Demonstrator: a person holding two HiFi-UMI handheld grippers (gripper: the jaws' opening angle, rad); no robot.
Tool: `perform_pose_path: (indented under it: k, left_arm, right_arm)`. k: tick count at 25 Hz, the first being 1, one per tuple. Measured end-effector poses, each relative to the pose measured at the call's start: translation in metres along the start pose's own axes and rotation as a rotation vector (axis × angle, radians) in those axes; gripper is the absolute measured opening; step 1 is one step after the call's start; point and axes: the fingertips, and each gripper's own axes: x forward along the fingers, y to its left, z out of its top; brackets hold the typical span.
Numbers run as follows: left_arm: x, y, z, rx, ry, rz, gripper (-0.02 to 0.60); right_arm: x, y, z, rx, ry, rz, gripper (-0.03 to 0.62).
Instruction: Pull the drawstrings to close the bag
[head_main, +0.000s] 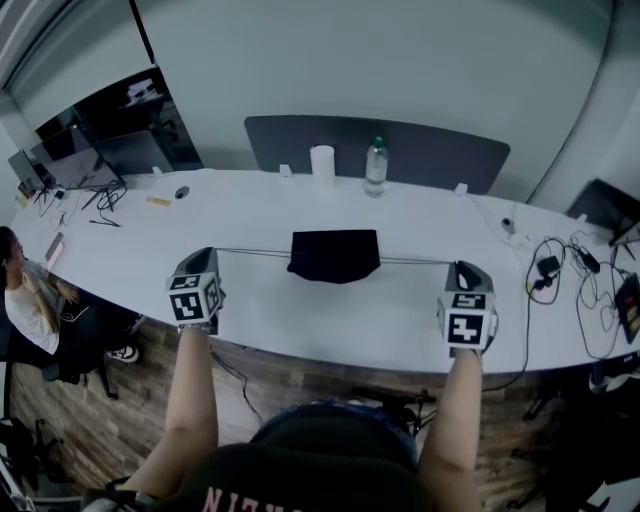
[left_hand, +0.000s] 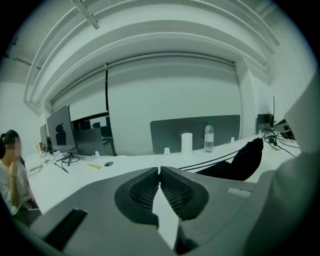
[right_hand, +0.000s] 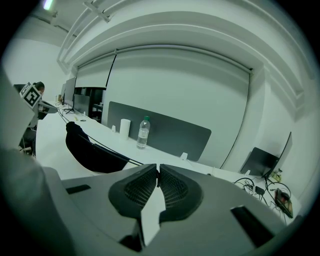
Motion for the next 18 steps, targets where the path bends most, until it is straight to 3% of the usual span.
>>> perform_pose_path:
  k: [18]
  left_arm:
    - [0.0045,0.0054,-0.0086,-0.013,0.018,0.014,0.012]
  right_arm:
    - [-0.0048,-0.0081,-0.0056,0.024,0.002,-0.012,0.011]
